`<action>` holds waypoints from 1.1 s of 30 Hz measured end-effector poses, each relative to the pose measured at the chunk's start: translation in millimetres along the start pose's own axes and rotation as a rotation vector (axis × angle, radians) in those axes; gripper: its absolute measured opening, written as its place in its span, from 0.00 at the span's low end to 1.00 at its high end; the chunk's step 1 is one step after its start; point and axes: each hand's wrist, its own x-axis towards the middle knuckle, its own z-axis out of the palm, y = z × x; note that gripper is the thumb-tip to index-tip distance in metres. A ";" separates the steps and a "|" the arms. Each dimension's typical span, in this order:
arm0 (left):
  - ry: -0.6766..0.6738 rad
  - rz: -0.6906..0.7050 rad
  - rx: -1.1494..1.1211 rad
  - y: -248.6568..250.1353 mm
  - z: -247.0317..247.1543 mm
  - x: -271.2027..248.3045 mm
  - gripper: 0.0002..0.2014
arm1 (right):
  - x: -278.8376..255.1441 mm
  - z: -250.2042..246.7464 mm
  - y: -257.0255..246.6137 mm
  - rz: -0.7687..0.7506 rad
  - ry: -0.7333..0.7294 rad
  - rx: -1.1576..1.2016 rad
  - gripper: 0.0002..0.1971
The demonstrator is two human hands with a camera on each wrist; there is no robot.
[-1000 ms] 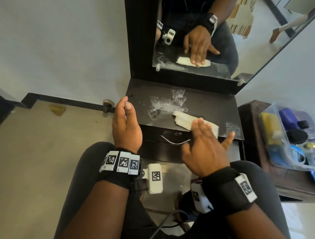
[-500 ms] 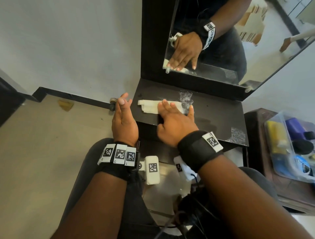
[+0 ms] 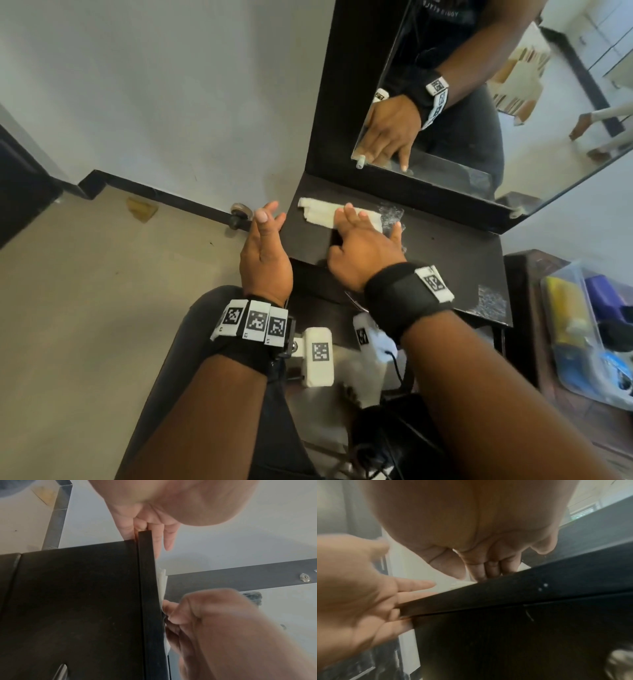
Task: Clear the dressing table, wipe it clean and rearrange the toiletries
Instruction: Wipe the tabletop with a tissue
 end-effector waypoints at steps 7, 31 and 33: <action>-0.019 -0.023 -0.049 -5.1 -2.1 0.9 0.49 | -44.5 5.1 -13.2 -0.183 -0.038 -0.055 0.44; -0.217 0.050 -0.073 -10.5 3.0 8.5 0.64 | -34.4 2.4 23.4 -0.029 -0.079 -0.086 0.43; -0.204 0.053 -0.090 -8.1 3.4 8.0 0.64 | 1.1 -10.9 19.7 0.006 -0.055 -0.062 0.42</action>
